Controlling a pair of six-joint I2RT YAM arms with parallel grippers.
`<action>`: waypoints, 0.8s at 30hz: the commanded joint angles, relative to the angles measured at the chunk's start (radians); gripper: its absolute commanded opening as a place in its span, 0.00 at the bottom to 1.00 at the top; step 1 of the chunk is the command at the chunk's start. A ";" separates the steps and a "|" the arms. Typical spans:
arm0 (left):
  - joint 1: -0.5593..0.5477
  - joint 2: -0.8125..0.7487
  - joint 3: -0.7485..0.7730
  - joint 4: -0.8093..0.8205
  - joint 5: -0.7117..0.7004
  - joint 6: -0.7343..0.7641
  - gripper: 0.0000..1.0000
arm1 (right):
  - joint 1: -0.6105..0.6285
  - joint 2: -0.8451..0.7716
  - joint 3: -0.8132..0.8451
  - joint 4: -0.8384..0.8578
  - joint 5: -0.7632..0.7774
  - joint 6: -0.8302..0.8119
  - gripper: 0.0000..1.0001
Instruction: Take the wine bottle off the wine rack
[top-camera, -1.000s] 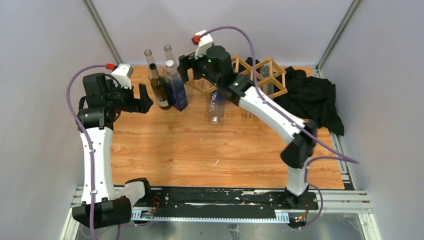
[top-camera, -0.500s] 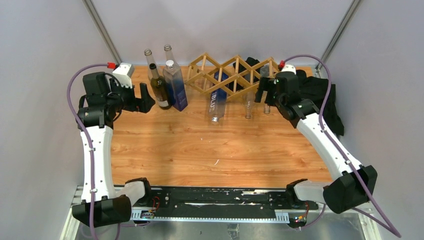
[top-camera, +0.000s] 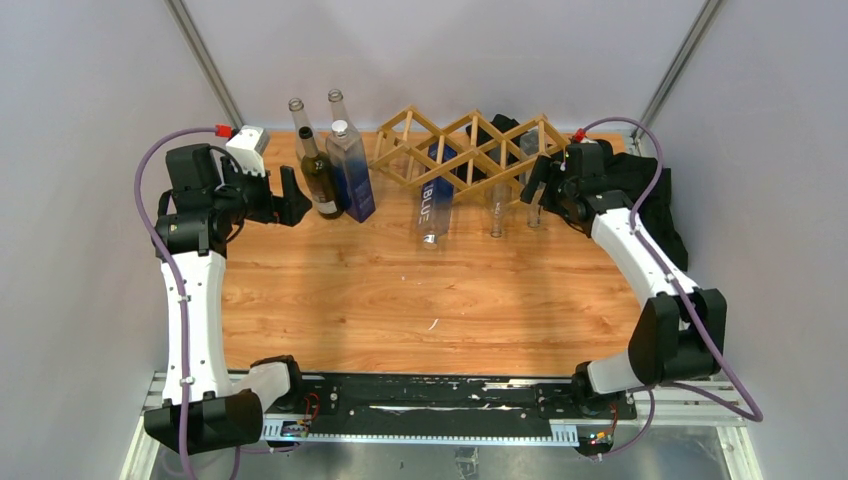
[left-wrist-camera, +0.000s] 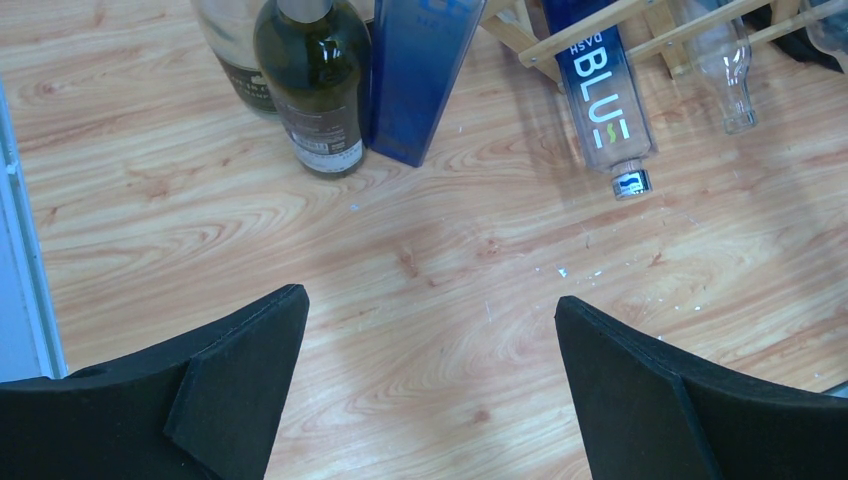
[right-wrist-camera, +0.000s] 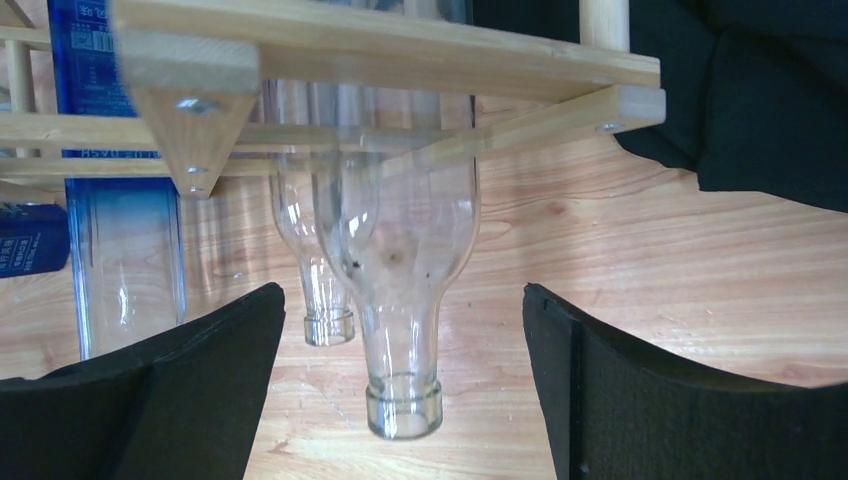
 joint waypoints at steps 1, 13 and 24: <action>0.006 -0.014 -0.005 0.008 0.013 0.003 1.00 | -0.035 0.048 -0.015 0.078 -0.078 0.040 0.91; 0.006 -0.012 -0.004 0.008 0.011 -0.006 1.00 | -0.065 0.141 -0.001 0.147 -0.183 0.104 0.74; 0.006 -0.027 -0.006 0.008 0.028 -0.008 1.00 | -0.068 0.130 -0.041 0.186 -0.235 0.138 0.52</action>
